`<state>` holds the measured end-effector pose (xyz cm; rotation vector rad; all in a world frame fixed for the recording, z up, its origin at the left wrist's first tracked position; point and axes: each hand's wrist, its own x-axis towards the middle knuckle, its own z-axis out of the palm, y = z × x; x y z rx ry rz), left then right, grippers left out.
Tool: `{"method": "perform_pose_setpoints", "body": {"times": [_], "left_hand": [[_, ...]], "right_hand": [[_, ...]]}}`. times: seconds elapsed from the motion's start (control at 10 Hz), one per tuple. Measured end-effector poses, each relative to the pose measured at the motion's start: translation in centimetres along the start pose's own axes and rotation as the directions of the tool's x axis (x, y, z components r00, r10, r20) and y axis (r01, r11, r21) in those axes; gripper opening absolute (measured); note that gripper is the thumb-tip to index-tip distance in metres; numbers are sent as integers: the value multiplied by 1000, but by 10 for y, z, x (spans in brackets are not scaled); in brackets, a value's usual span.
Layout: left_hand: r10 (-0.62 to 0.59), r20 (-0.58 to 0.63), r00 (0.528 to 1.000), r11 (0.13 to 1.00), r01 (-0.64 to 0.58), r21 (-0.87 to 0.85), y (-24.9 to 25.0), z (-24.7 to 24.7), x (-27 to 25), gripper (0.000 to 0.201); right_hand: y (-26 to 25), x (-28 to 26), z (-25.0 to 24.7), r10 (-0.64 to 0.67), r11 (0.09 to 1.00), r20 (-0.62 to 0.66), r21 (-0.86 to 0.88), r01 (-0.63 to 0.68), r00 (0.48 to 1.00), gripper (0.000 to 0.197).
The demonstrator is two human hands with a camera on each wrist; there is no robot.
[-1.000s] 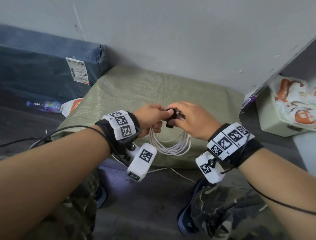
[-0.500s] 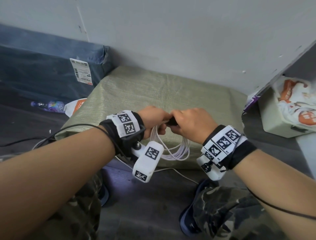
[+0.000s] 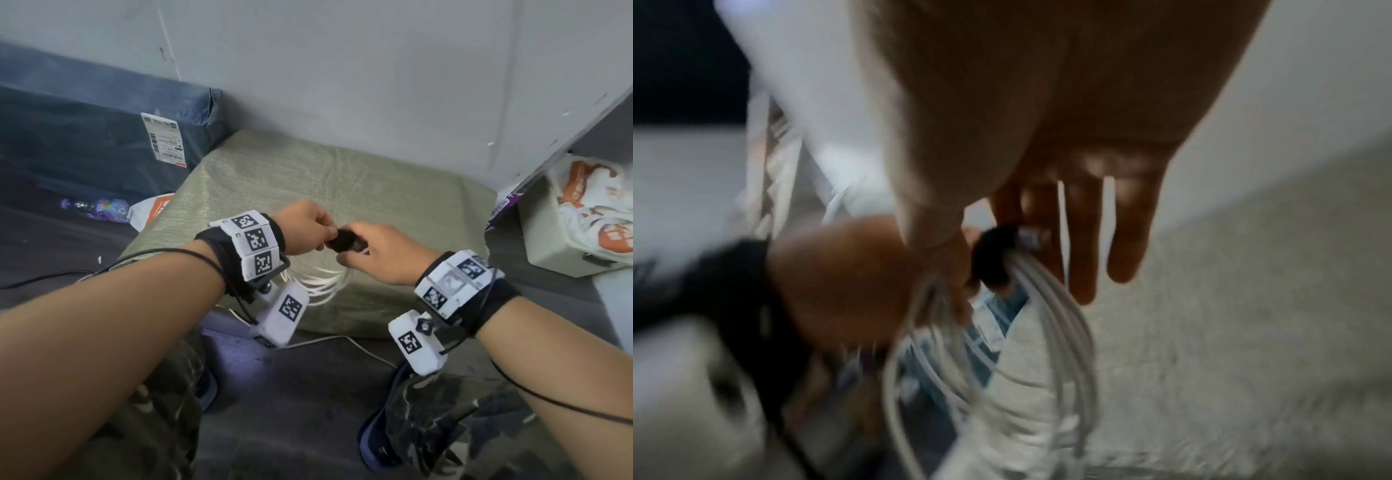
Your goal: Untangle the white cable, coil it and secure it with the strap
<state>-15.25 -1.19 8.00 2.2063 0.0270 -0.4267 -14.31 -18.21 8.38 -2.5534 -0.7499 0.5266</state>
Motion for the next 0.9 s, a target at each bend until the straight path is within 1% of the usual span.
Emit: {"method": "perform_pose_setpoints", "body": {"times": [0.1, 0.2, 0.3, 0.4, 0.5, 0.6, 0.7, 0.8, 0.9], "left_hand": [[111, -38, 993, 984, -104, 143, -1, 2, 1, 17], [162, -109, 981, 984, -153, 89, -1, 4, 7, 17], [129, -265, 956, 990, -110, 83, -3, 1, 24, 23], [16, -348, 937, 996, -44, -74, -4, -6, 37, 26], [-61, -353, 933, 989, 10, -145, -8, -8, 43, 19], [-95, -362, 927, 983, 31, -179, -14, -10, 44, 19], [-144, -369, 918, 958, 36, -286, -16, -17, 44, 19], [-196, -338, 920, 897, 29, -441, -15, -26, 45, 18], [-317, -283, 905, 710, 29, -704, -13, -39, 44, 14]], "right_hand": [[8, 5, -4, -9, 973, 33, 230, 1, 999, 16], [18, 18, -9, 5, 993, -16, 119, -3, 1000, 24], [29, 38, -11, 57, 995, -162, -68, -69, 985, 28], [40, 55, -10, 157, 974, -316, -108, -200, 936, 27], [48, 63, 7, 244, 920, -318, -222, -322, 916, 28], [58, 68, 34, 237, 889, -226, -342, -305, 945, 27], [62, 69, 49, 317, 881, -108, -335, -335, 942, 25], [64, 73, 51, 333, 873, -25, -369, -319, 942, 30], [55, 78, 37, 299, 910, -189, -237, -339, 935, 28]]}}
